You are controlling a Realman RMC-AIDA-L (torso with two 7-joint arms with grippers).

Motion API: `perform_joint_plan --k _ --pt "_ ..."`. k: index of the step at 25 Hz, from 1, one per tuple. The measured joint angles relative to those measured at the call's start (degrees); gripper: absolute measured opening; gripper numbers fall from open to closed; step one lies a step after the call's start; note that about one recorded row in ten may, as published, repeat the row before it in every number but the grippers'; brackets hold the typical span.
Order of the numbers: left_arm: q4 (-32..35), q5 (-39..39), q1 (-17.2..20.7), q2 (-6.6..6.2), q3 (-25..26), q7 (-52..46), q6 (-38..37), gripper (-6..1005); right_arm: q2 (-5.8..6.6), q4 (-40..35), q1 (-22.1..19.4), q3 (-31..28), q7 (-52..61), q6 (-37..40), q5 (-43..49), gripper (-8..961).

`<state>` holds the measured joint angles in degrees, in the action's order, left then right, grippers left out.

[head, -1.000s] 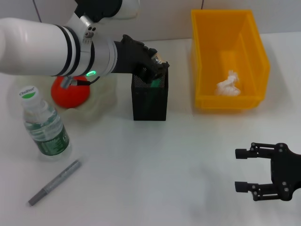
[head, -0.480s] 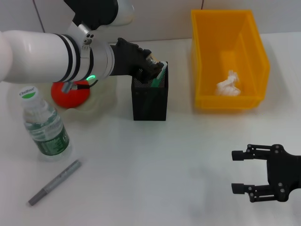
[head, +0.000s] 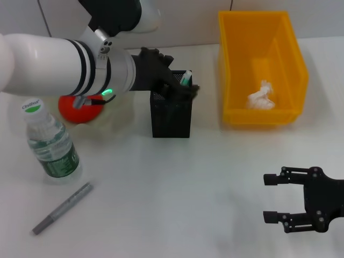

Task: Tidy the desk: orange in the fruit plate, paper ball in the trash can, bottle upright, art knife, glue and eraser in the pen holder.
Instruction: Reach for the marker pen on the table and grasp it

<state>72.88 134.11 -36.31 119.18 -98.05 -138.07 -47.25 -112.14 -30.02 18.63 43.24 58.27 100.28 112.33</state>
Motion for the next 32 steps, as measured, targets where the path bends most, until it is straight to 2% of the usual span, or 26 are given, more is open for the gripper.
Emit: perform_joint_plan --k 3,4,5,6,7,8,9,10,11,12,13,18,23,26,28,31,32 --pt "1.09 0.01 0.09 -0.01 -0.18 -0.05 -1.35 770 -0.06 -0.03 -0.11 -0.20 0.00 0.00 0.00 772" --pt "6.84 0.18 1.12 -0.10 -0.21 -2.23 -8.17 793 -0.06 -0.03 -0.17 -0.27 0.00 0.00 0.00 772" --pt "6.84 0.18 1.12 -0.10 -0.21 -2.23 -8.17 817 -0.05 -0.04 -0.20 -0.31 0.00 0.00 0.00 772" --pt "11.20 0.83 1.80 -0.26 -0.14 -5.41 -13.58 841 -0.04 -0.04 -0.24 -0.33 -0.01 0.00 0.00 772" --pt "11.20 0.83 1.80 -0.26 -0.14 -5.41 -13.58 846 0.01 -0.04 -0.30 -0.35 -0.01 0.01 0.00 772" --pt "15.55 2.44 3.08 -0.36 -0.19 -9.43 -19.57 850 0.04 -0.04 -0.34 -0.37 -0.01 0.01 0.00 772" --pt "15.55 2.44 3.08 -0.36 -0.19 -9.43 -19.57 855 0.07 -0.06 -0.39 -0.40 -0.02 0.01 0.00 772" --pt "21.32 6.29 5.06 -0.37 -1.94 -14.91 -26.57 859 0.08 -0.09 -0.40 -0.44 -0.11 0.01 -0.01 772" --pt "23.42 7.98 6.21 -0.30 -4.04 -17.06 -28.67 864 0.10 -0.12 -0.44 -0.54 -0.27 0.00 -0.01 772" --pt "23.42 7.98 6.21 -0.30 -4.04 -17.06 -28.67 864 0.10 -0.12 -0.44 -0.54 -0.27 0.00 -0.01 772" --pt "25.05 9.63 7.42 -0.23 -7.34 -19.98 -30.69 864 0.10 -0.12 -0.47 -0.59 -0.34 -0.05 -0.01 772" --pt "23.87 11.66 7.82 -0.11 -9.24 -26.32 -34.66 863 0.20 -0.12 -0.46 -0.65 -0.44 -0.60 -0.01 772" --pt "23.16 11.66 8.57 -0.10 -8.36 -26.90 -37.07 864 0.22 -0.13 -0.44 -0.62 -0.45 -1.08 -0.01 772" --pt "21.70 12.68 10.74 -0.02 -5.29 -26.95 -39.57 864 0.24 -0.12 -0.49 -0.58 -0.39 -1.76 -0.01 772" --pt "21.37 12.85 11.10 -0.01 -4.63 -26.95 -39.90 864 0.27 -0.13 -0.49 -0.59 -0.39 -1.96 -0.01 772" --pt "19.49 14.22 12.18 -0.20 -0.12 -26.95 -41.95 864 0.33 -0.12 -0.16 -0.45 -0.40 -2.85 -0.01 772" --pt "19.49 14.22 12.18 -0.20 -0.12 -26.95 -41.95 864 0.33 -0.12 -0.16 -0.45 -0.40 -2.85 -0.01 772"
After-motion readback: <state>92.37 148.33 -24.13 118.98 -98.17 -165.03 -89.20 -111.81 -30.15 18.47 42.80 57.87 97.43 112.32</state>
